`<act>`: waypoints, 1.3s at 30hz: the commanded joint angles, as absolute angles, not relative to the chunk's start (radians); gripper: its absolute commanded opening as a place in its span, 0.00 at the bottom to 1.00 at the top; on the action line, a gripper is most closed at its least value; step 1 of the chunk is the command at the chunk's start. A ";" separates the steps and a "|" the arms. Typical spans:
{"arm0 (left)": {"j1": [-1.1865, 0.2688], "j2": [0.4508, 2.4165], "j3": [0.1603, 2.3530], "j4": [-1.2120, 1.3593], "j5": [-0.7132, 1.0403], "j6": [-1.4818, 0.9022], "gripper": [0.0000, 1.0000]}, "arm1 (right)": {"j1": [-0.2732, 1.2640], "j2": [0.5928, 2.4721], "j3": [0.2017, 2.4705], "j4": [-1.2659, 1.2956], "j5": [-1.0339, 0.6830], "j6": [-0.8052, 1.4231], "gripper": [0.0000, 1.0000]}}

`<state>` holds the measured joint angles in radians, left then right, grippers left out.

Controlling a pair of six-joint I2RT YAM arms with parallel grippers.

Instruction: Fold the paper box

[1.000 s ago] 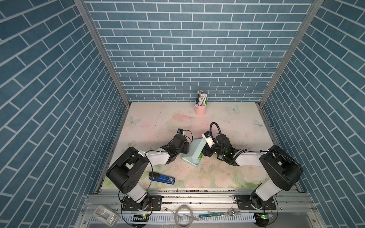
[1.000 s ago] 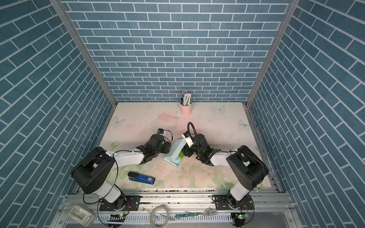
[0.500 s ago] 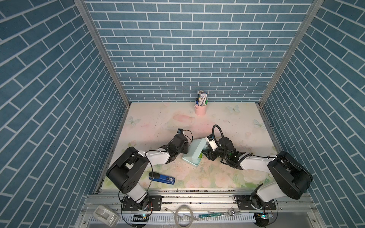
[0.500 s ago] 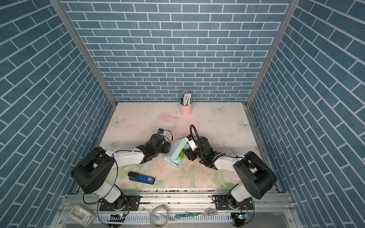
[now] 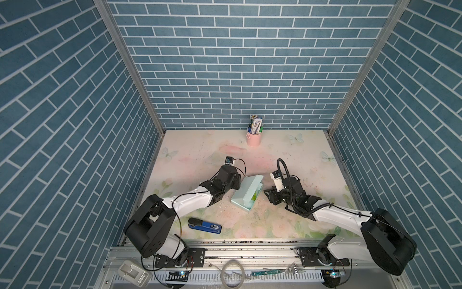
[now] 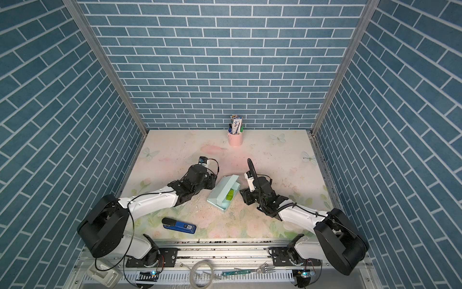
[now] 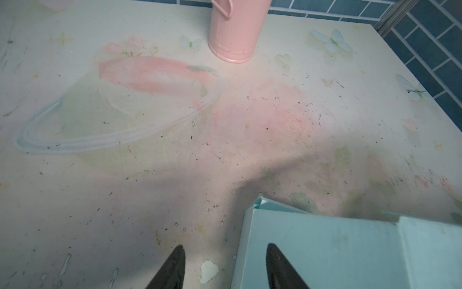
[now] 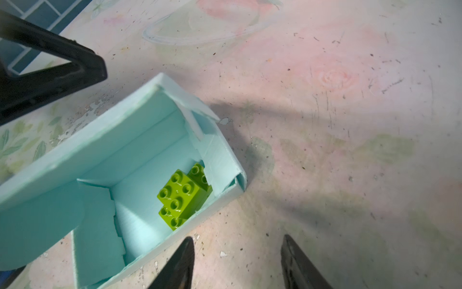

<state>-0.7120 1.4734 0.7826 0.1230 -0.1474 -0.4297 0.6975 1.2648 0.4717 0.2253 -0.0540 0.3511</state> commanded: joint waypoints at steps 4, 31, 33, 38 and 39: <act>-0.803 1.481 0.852 0.072 -0.210 -0.379 0.55 | 0.647 1.234 0.462 0.152 -0.008 0.545 0.54; -0.873 1.715 0.849 0.163 -0.186 -0.430 0.55 | 0.602 1.161 0.440 0.119 -0.023 0.546 0.54; -0.875 1.723 0.847 0.164 -0.186 -0.430 0.55 | 0.598 1.145 0.442 0.109 -0.020 0.543 0.54; -0.883 1.743 0.844 0.172 -0.188 -0.431 0.55 | 0.594 1.112 0.462 0.064 -0.021 0.526 0.54; -0.884 1.749 0.844 0.173 -0.189 -0.432 0.55 | 0.593 1.107 0.465 0.058 -0.021 0.523 0.54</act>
<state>-0.8711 1.7218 0.8528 0.1986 -0.1978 -0.4328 0.5987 1.1301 0.4477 0.1036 -0.0364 0.5419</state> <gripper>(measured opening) 0.547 0.541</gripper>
